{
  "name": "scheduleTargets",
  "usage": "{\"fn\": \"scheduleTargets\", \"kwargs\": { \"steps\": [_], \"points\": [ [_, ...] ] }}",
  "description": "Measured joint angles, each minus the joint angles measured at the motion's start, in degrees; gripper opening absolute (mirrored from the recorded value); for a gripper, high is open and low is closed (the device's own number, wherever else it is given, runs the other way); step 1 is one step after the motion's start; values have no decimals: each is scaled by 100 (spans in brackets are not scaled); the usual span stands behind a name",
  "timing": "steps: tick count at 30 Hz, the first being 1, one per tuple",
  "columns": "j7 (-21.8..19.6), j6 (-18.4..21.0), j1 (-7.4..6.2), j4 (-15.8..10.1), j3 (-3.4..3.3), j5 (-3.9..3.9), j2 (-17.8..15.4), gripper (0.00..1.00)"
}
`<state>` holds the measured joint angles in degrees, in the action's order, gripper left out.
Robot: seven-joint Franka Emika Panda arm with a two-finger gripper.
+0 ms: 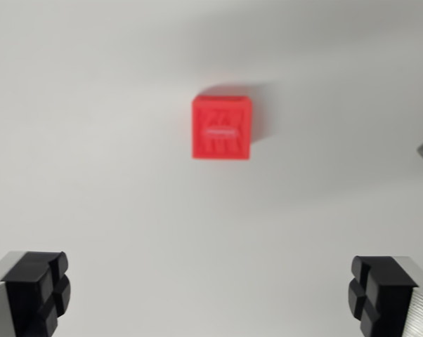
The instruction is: Destack cube
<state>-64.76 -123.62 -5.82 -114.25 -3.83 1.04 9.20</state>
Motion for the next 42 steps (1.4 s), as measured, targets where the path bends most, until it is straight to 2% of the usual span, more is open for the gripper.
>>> {"fn": "scheduleTargets", "kwargs": {
  "steps": [17, 42],
  "points": [
    [-12, 402, 0, 229, 0, -17, -170, 100],
    [-13, 421, 0, 240, 0, -18, -170, 100]
  ]
}}
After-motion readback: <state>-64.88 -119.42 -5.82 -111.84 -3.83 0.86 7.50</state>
